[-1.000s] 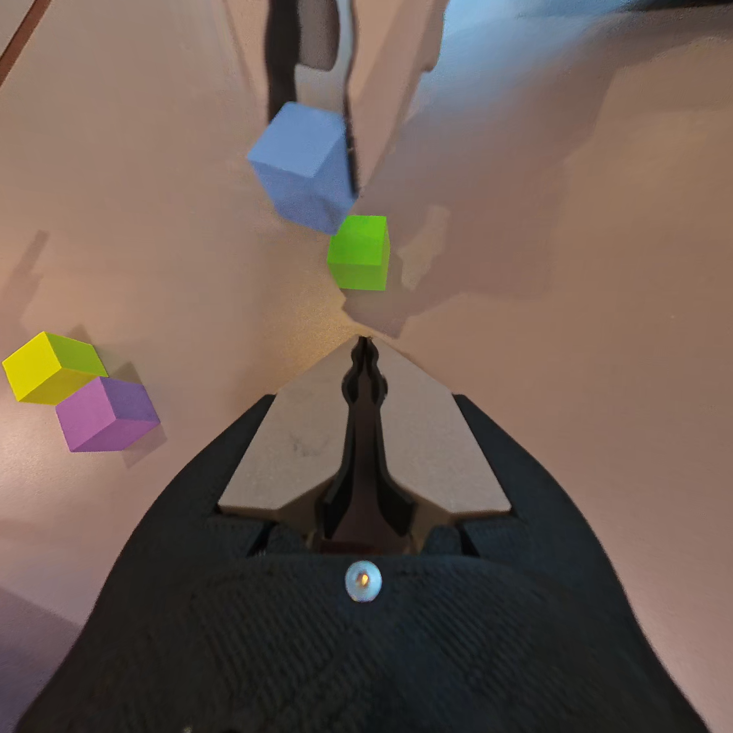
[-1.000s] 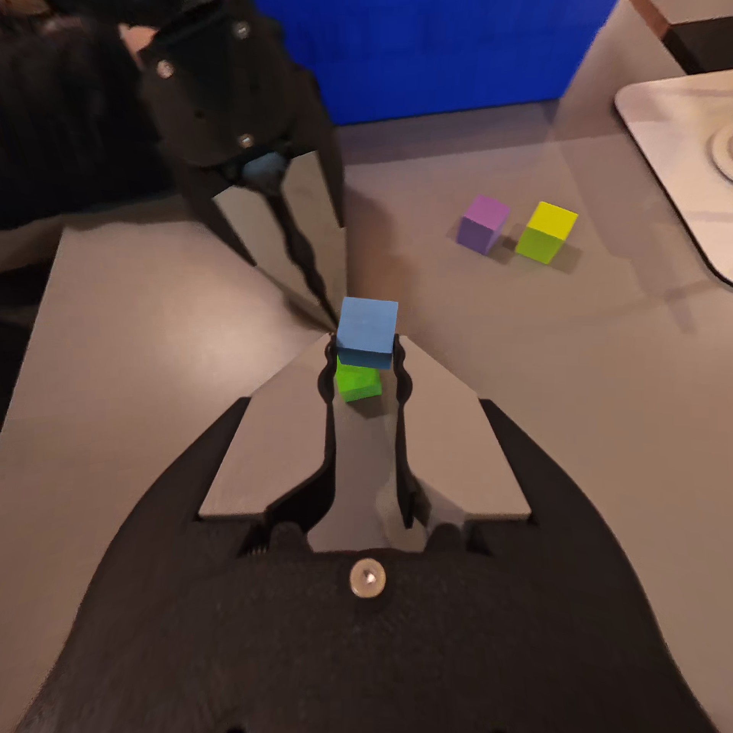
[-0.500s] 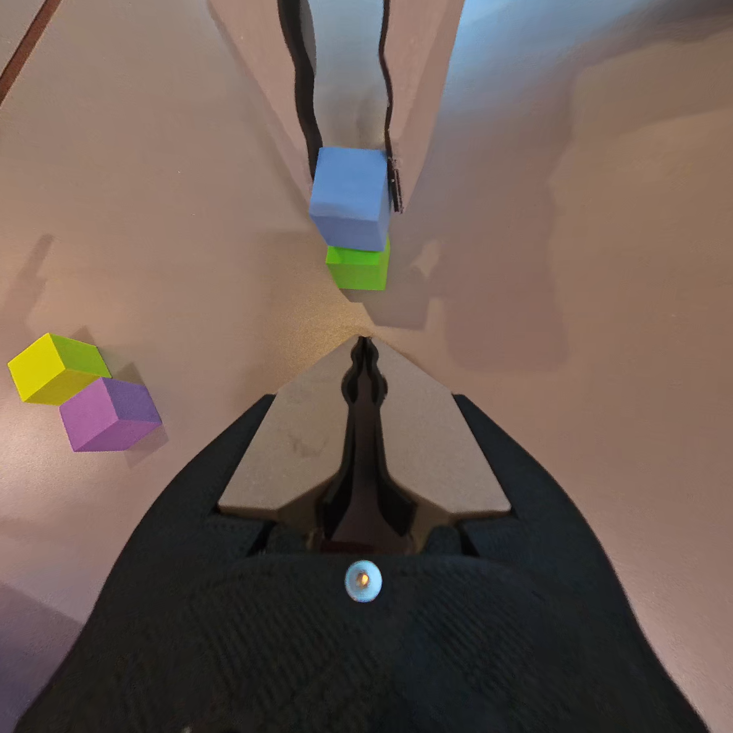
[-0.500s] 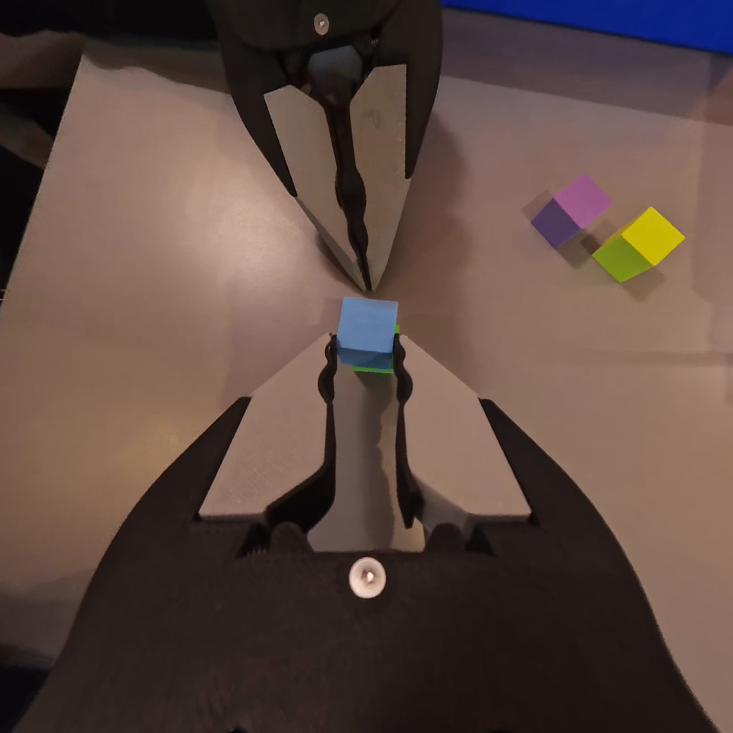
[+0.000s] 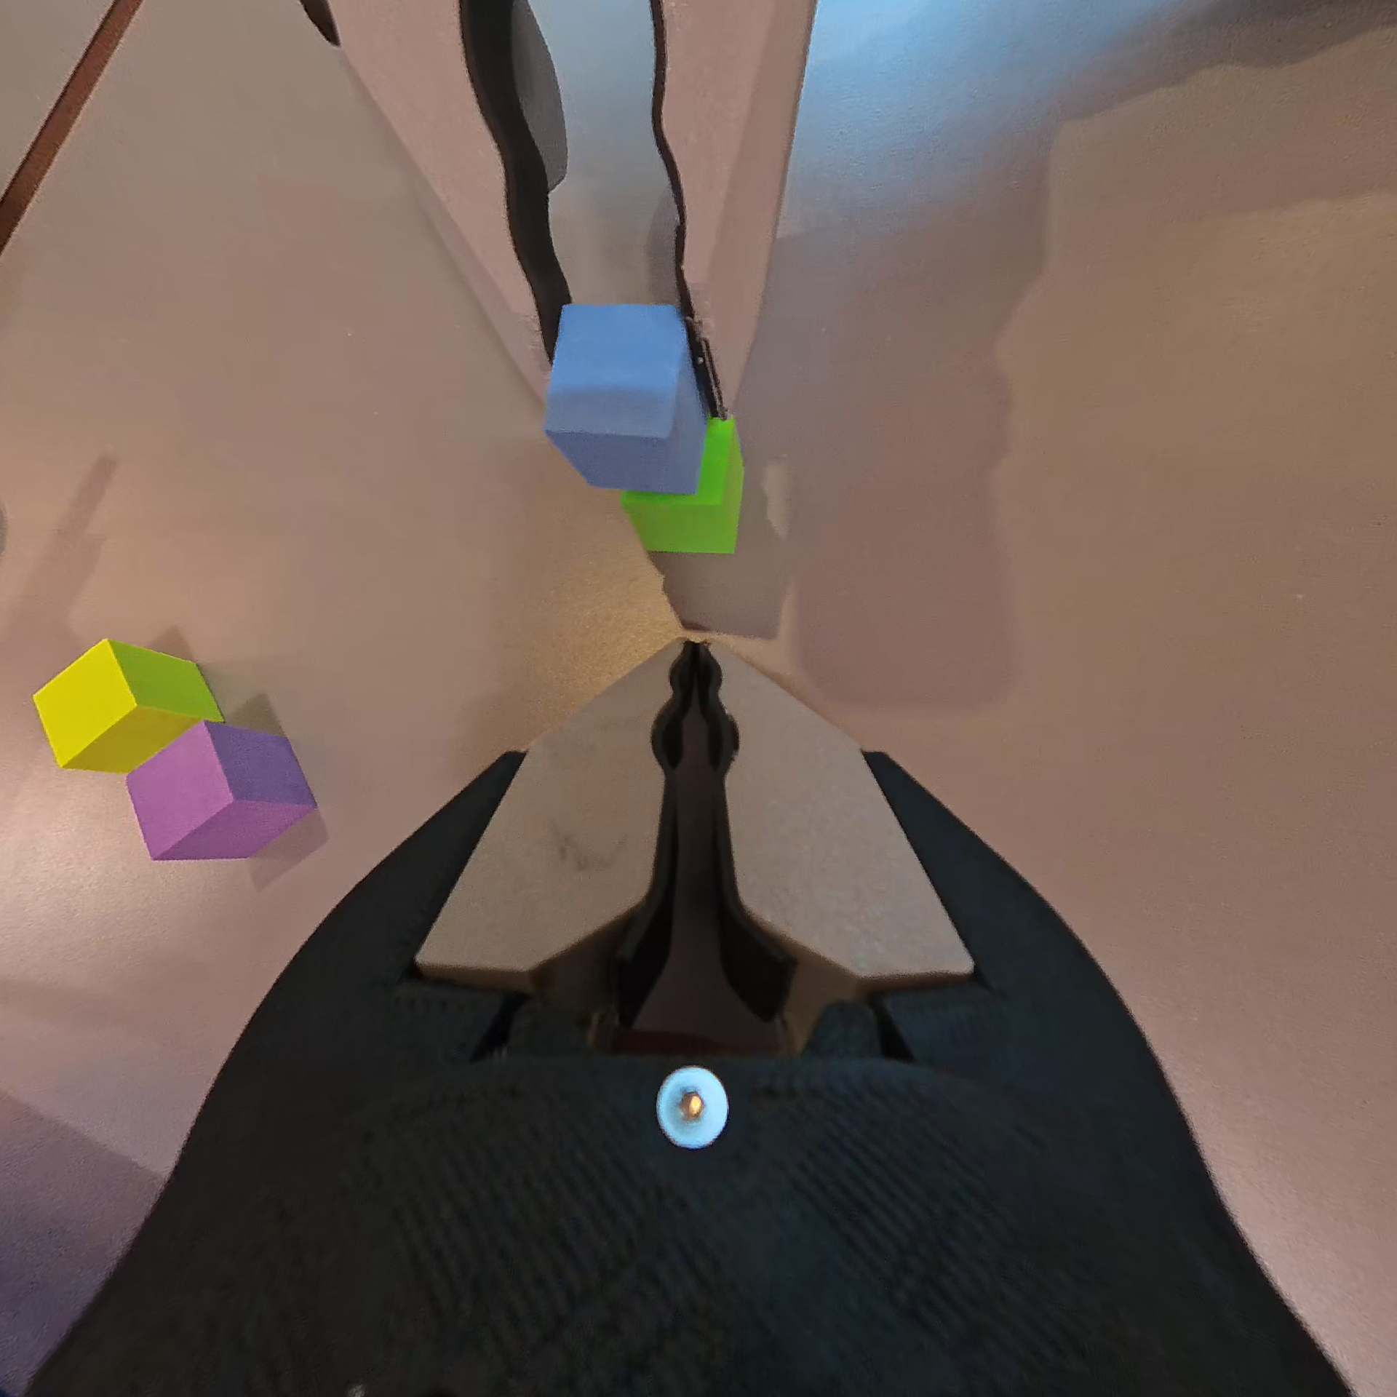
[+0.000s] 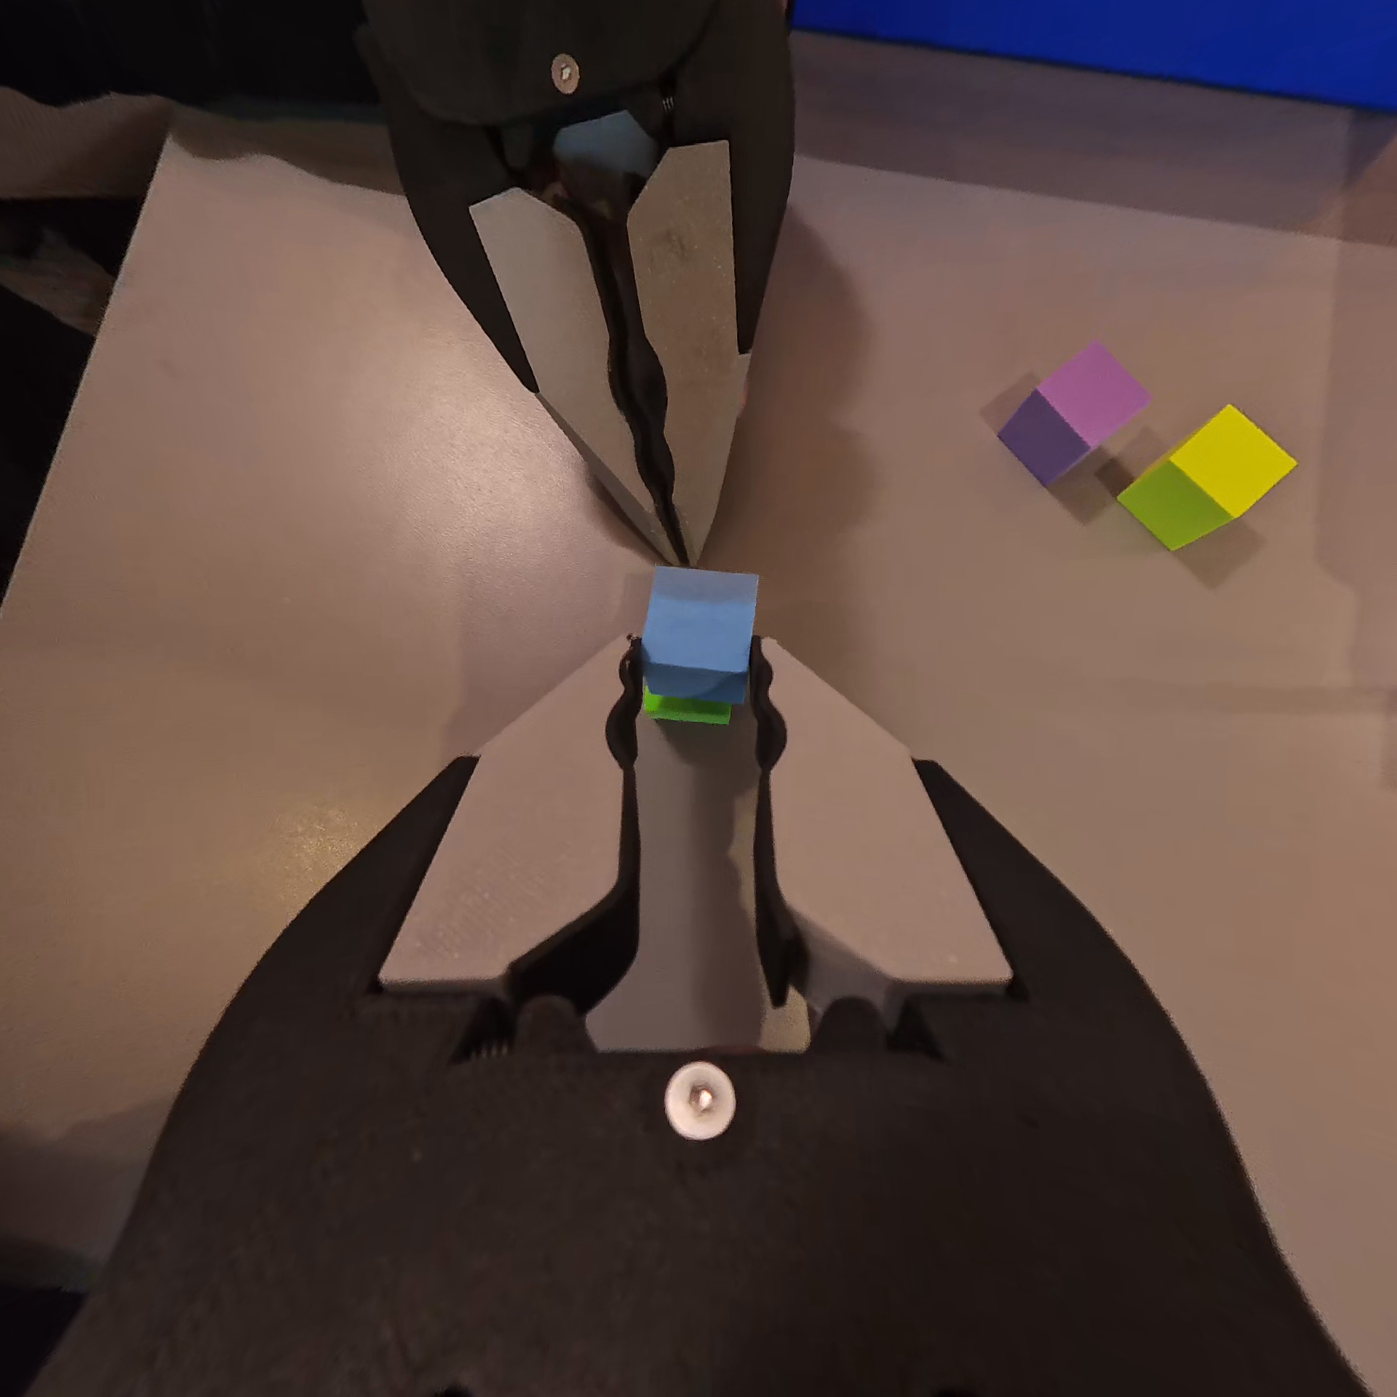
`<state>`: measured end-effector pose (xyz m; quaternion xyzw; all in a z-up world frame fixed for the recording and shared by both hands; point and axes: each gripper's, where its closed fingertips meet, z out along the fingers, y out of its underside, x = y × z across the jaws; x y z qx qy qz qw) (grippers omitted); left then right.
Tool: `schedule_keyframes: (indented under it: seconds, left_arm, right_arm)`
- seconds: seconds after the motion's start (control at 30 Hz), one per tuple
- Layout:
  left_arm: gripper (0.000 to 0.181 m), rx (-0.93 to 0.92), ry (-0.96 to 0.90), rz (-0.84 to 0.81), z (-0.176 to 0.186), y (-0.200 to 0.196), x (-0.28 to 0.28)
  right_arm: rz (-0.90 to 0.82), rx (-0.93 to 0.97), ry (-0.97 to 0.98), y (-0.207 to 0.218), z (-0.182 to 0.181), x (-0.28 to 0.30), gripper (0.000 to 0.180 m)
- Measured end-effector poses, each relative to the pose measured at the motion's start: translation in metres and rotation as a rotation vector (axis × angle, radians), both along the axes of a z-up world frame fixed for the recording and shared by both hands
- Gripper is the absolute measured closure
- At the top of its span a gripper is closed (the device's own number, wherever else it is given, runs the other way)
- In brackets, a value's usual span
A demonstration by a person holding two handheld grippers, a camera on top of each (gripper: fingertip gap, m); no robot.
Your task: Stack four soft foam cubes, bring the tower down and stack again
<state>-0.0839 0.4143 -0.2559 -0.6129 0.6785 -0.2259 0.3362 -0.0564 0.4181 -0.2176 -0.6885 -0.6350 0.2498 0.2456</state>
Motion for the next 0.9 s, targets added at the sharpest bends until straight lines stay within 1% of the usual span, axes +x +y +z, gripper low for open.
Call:
schedule_keyframes:
  seconds: [0.9]
  left_arm:
    - [0.181, 0.005, -0.001, 0.0, 0.0001, 0.0005, 0.0001]
  right_arm:
    - [0.008, -0.007, -0.014, -0.0031, -0.0054, 0.002, 0.154]
